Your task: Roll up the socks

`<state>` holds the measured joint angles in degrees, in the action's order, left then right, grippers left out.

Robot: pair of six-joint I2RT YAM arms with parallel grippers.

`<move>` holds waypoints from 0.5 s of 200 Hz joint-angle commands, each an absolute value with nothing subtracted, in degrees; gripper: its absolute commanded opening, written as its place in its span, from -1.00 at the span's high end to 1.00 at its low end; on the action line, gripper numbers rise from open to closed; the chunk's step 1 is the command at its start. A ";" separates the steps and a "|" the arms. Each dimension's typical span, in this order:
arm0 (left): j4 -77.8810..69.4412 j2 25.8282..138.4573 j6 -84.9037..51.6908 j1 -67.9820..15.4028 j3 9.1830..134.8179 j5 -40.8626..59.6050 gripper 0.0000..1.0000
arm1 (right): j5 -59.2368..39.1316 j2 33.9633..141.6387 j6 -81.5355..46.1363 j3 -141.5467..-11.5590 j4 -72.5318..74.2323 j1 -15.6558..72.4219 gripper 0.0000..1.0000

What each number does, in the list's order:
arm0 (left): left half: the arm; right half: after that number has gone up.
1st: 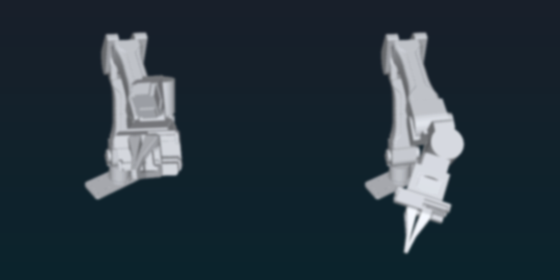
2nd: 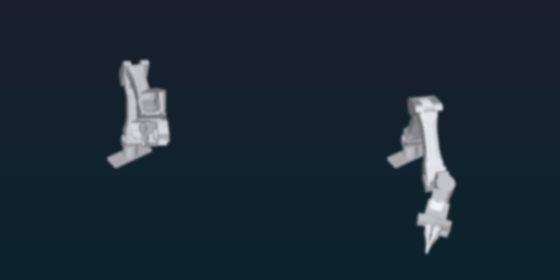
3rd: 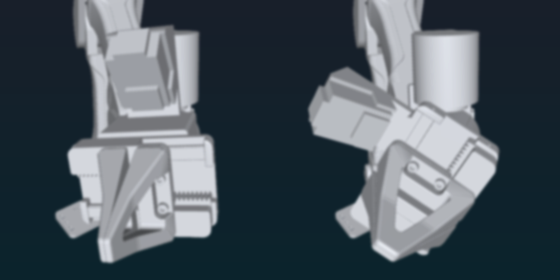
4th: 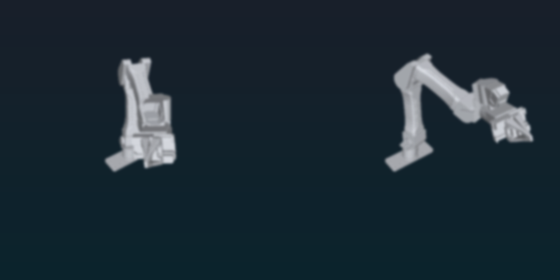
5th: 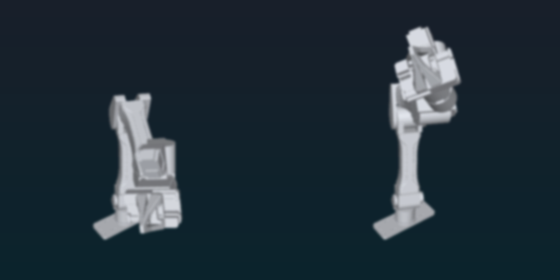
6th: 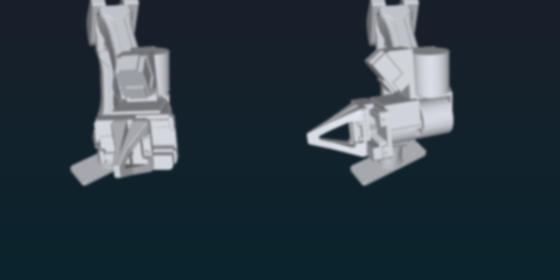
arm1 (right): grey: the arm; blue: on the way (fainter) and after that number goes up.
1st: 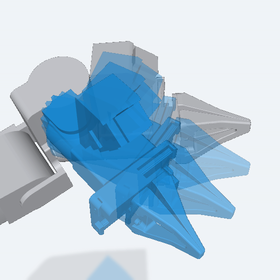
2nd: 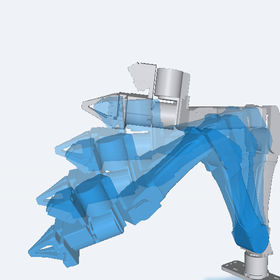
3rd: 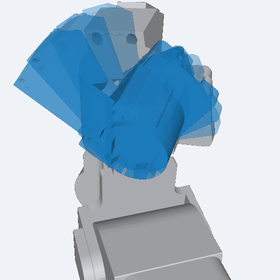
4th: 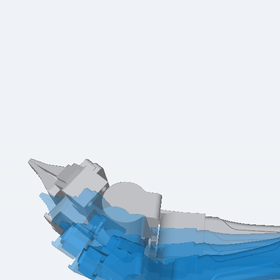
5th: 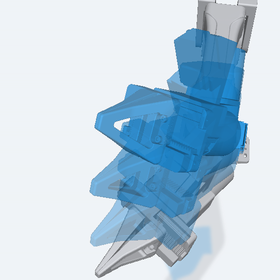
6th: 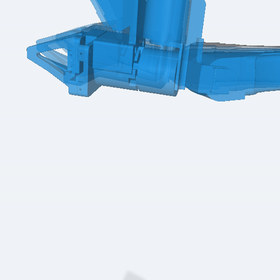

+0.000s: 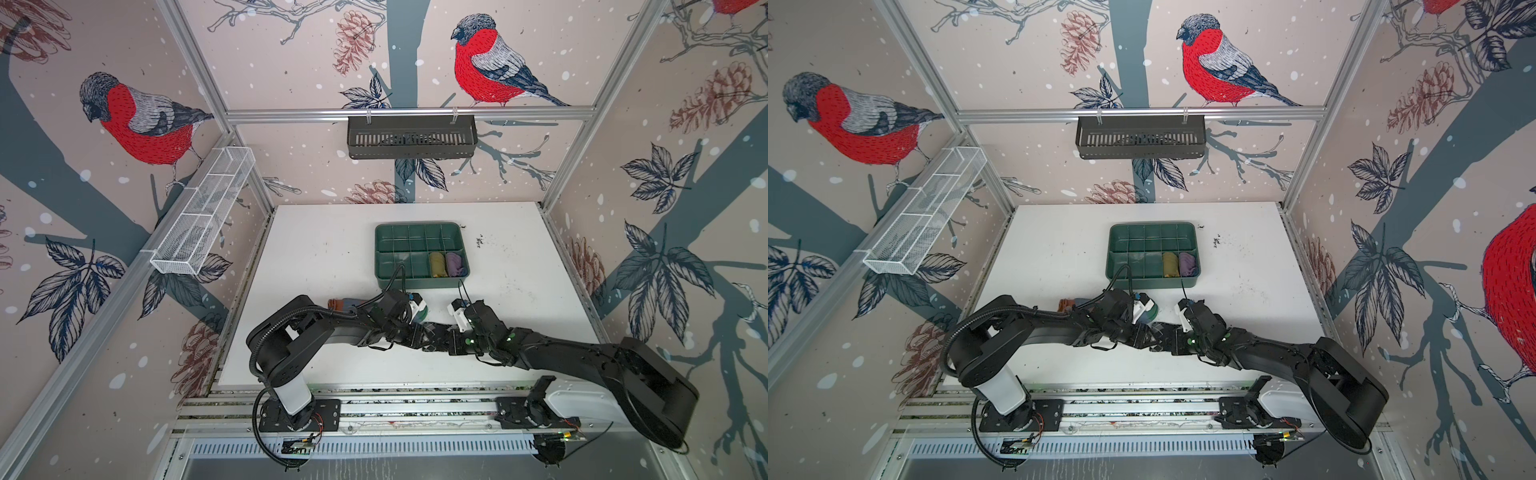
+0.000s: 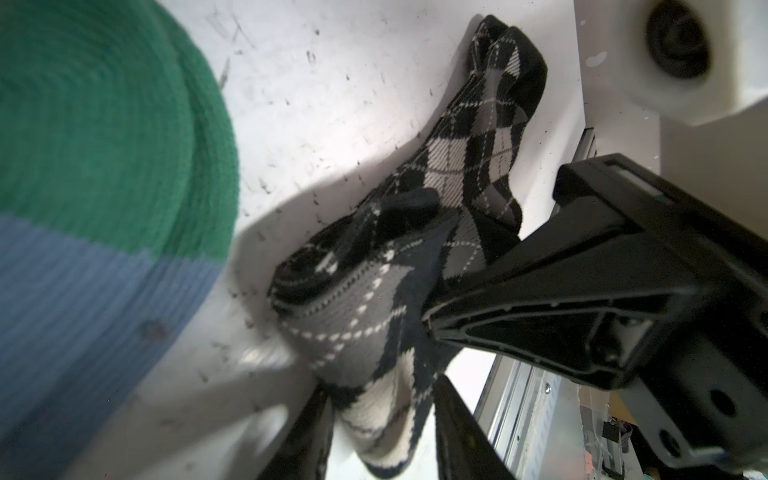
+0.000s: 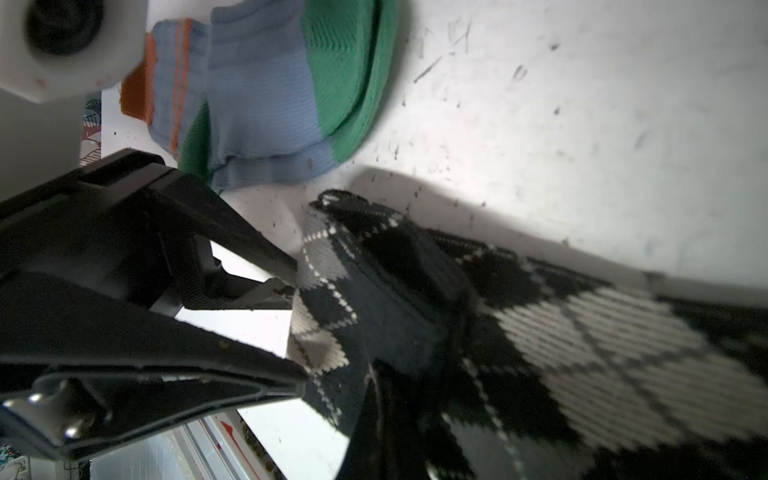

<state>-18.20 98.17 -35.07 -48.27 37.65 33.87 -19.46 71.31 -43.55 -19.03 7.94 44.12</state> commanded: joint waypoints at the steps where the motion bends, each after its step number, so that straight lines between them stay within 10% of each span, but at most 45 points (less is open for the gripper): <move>1: -19.48 99.20 -35.68 -48.16 37.88 34.69 0.19 | -19.01 71.54 -44.03 -18.73 7.60 44.10 0.89; 100: -21.79 101.02 -36.46 -48.16 38.23 37.51 0.70 | -19.21 71.54 -44.12 -18.72 8.17 44.03 0.90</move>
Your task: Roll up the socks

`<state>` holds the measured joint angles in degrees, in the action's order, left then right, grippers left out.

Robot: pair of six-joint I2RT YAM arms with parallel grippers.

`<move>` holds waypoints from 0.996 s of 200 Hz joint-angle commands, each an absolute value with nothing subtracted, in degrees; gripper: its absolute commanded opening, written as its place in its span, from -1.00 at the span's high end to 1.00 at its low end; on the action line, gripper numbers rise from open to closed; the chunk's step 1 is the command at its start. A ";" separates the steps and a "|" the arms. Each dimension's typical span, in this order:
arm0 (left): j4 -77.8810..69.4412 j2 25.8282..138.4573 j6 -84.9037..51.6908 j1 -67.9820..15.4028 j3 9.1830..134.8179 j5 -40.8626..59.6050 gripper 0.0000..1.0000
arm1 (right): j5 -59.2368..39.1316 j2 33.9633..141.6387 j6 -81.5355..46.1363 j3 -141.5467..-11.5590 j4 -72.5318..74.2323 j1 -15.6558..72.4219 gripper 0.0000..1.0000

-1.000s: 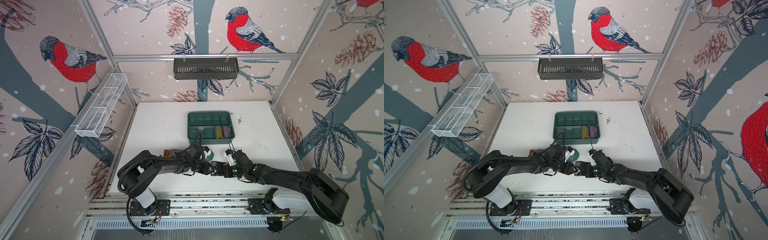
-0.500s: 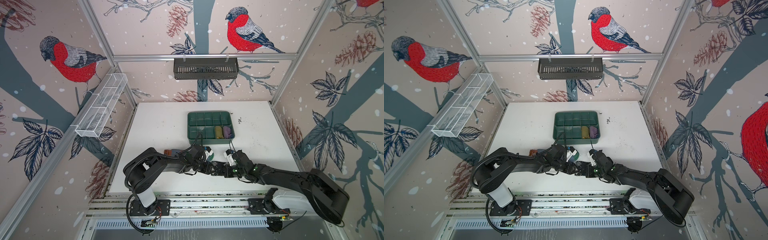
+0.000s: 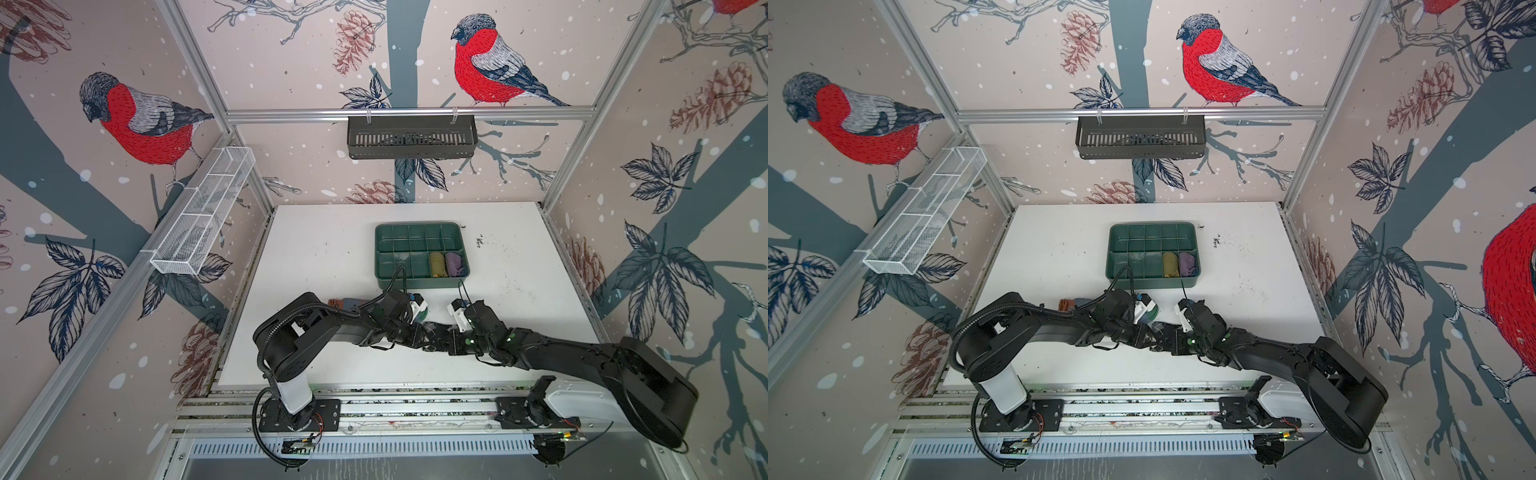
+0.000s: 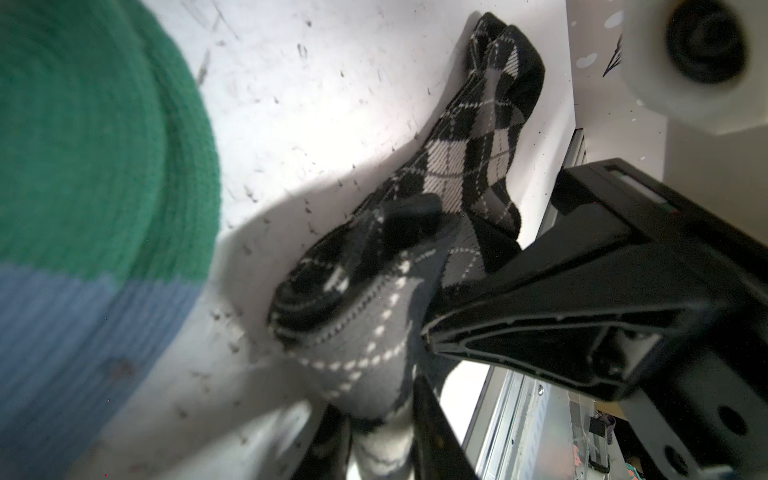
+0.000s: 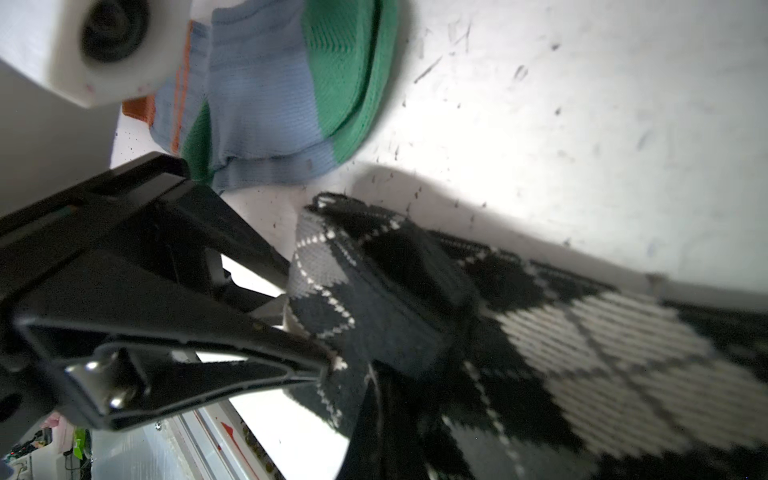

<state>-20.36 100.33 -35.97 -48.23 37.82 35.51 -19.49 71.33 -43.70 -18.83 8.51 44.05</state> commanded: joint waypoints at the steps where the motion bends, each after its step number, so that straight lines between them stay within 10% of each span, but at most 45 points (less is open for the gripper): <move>1: -21.88 101.05 -36.51 -48.16 38.23 37.61 0.71 | -19.23 71.54 -44.12 -18.72 8.17 44.08 0.90; 21: -22.61 101.80 -36.88 -48.14 38.70 38.65 1.00 | -19.10 71.54 -44.19 -18.90 8.17 44.12 0.90; 109: 2.88 99.27 -27.81 -48.08 46.77 30.15 1.00 | -18.90 64.87 -41.52 -22.05 2.34 41.53 0.50; 199: 24.29 96.91 -19.87 -47.37 54.82 21.86 1.00 | -22.55 62.57 -39.93 -19.04 2.15 35.37 0.76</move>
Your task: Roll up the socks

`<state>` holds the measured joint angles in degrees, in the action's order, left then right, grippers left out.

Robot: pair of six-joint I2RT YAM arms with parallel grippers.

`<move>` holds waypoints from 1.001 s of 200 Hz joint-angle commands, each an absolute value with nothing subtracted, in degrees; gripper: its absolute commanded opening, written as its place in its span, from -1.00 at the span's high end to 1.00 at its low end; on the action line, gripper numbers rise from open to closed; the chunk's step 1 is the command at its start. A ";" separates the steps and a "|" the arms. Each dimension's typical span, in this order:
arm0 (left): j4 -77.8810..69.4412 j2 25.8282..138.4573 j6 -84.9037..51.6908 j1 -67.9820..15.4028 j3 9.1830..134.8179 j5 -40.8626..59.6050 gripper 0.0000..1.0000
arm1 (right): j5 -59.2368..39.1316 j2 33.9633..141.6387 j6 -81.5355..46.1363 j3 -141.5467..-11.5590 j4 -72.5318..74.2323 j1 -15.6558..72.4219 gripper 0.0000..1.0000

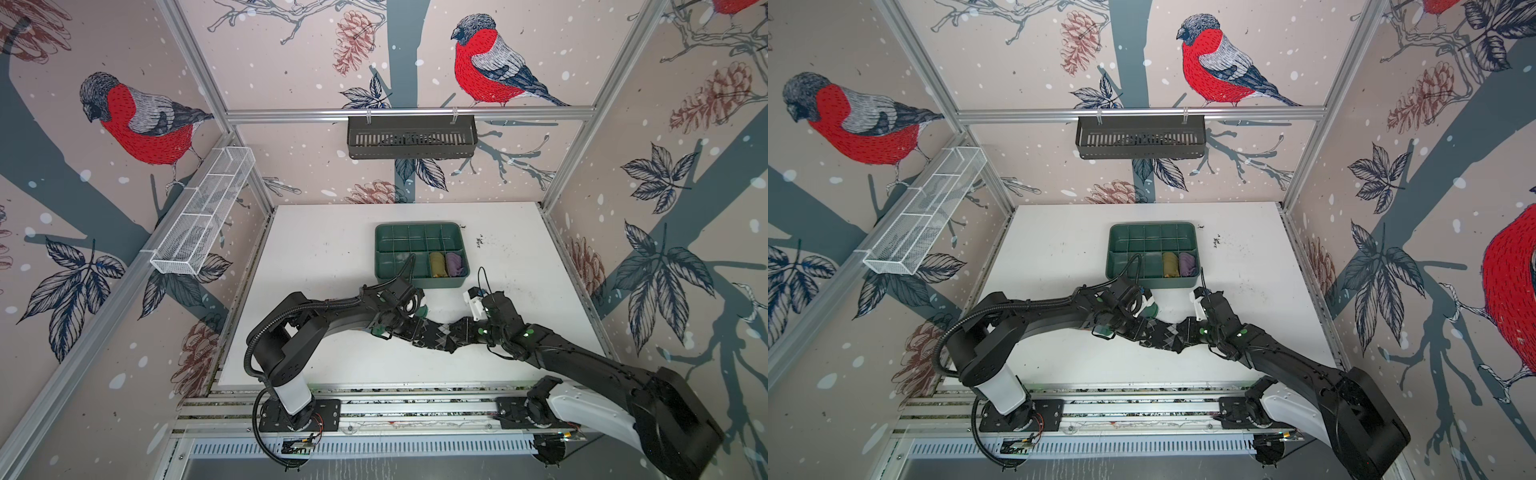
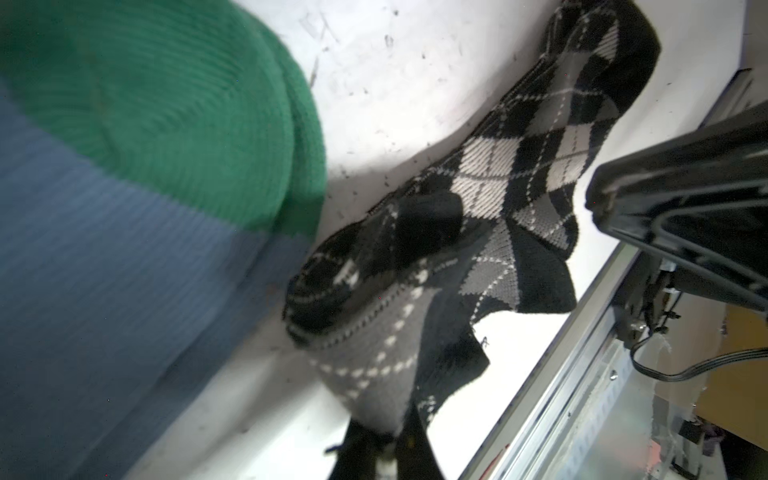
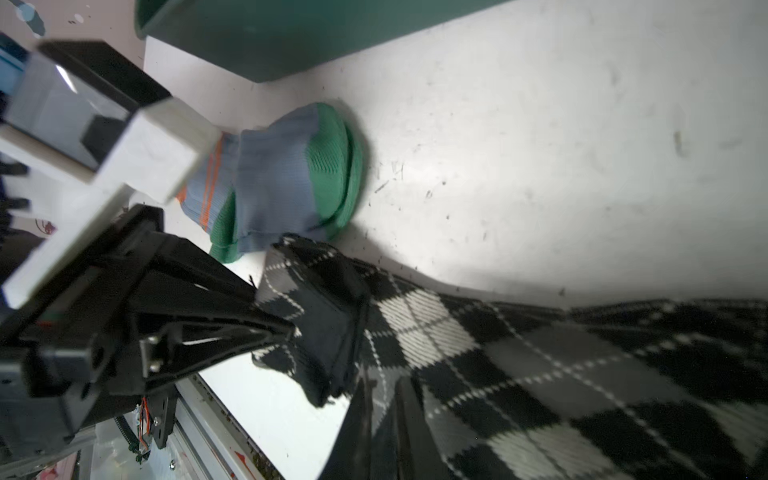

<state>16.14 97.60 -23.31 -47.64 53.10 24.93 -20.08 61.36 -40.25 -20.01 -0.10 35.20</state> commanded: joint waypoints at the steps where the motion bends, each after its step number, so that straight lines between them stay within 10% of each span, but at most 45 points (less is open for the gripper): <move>1: 24.49 96.88 -19.87 -47.37 54.92 21.74 1.00 | -22.57 62.66 -39.96 -18.97 2.30 35.40 0.77; 200: 43.45 100.71 -18.01 -49.00 68.19 12.95 1.00 | -23.33 67.19 -42.10 -18.33 13.85 42.03 0.80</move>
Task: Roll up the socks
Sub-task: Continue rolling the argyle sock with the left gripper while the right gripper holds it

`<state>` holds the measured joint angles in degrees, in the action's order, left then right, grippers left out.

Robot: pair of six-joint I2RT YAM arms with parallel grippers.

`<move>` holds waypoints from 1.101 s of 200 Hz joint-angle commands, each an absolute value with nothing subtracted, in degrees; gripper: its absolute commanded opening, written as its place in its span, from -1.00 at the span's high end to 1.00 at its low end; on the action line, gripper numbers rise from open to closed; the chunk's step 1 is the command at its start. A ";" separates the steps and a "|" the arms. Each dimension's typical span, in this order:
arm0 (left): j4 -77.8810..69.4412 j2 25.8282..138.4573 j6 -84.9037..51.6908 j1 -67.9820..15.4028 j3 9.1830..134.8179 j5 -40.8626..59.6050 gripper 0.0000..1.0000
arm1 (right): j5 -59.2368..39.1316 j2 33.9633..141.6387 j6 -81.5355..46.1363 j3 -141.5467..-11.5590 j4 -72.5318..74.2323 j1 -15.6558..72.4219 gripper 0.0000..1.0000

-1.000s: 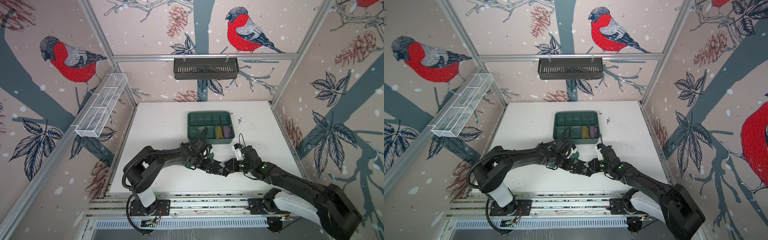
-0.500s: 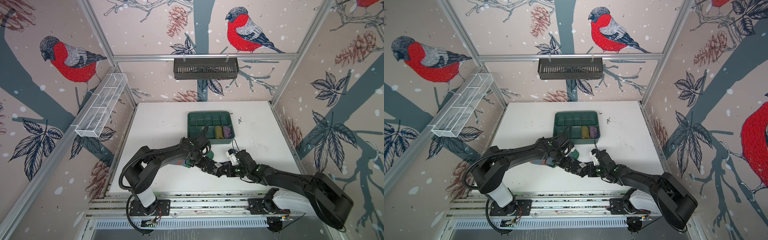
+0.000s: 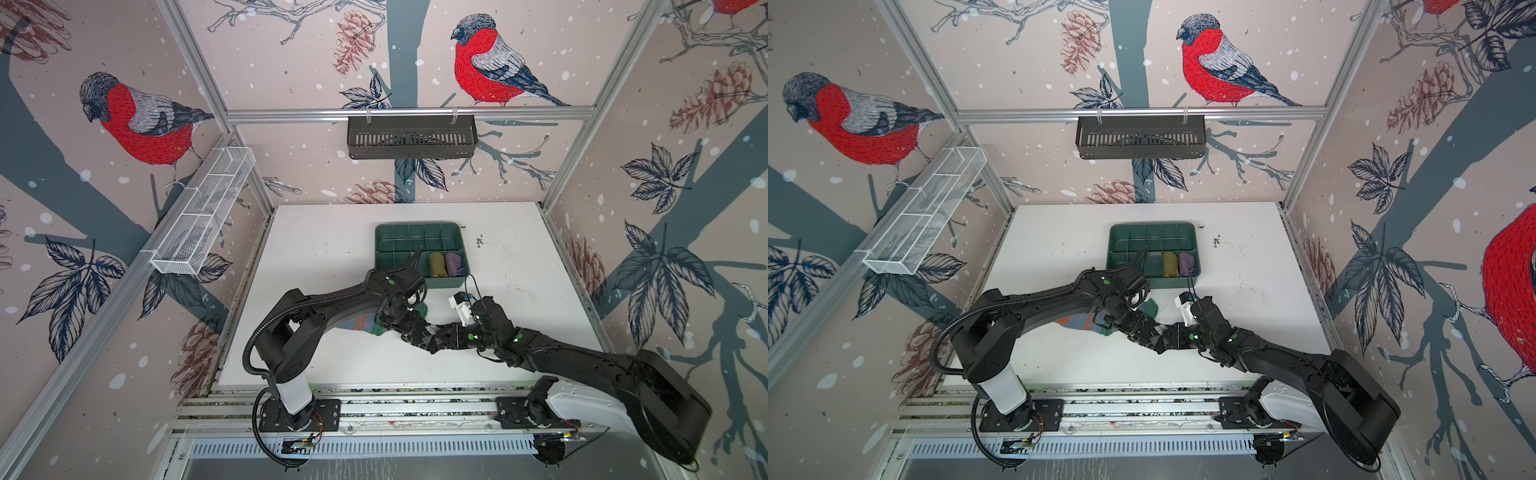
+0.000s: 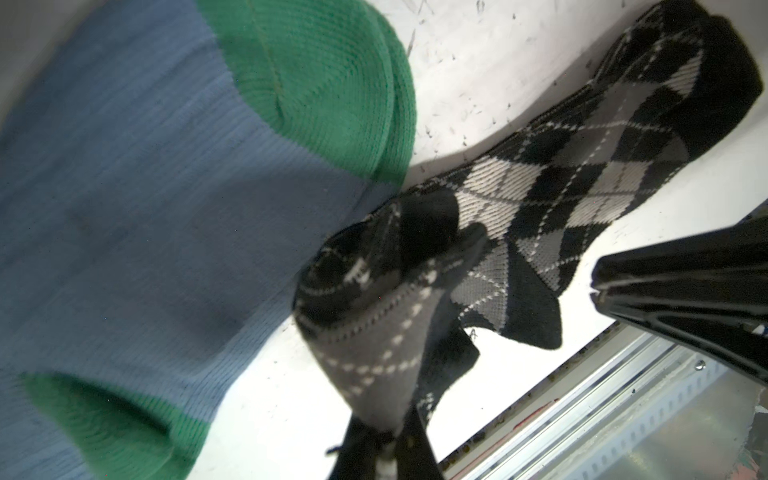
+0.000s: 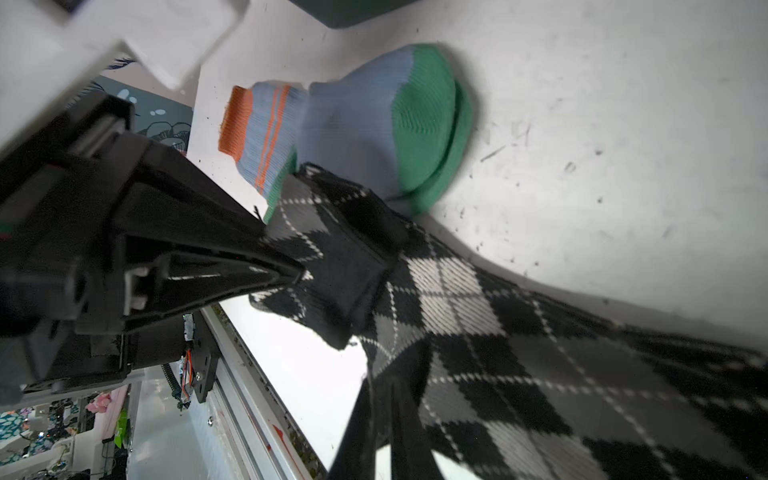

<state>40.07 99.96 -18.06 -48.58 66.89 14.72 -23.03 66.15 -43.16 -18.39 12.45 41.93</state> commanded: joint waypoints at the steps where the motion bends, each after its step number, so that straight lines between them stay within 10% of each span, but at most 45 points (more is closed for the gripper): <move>1: 43.52 100.76 -18.01 -49.02 68.28 12.93 1.00 | -23.40 67.26 -42.14 -18.31 13.96 42.02 0.81; 220: 53.96 108.02 -17.93 -53.35 80.94 8.95 0.90 | -25.44 78.30 -42.72 -18.82 25.51 43.04 0.90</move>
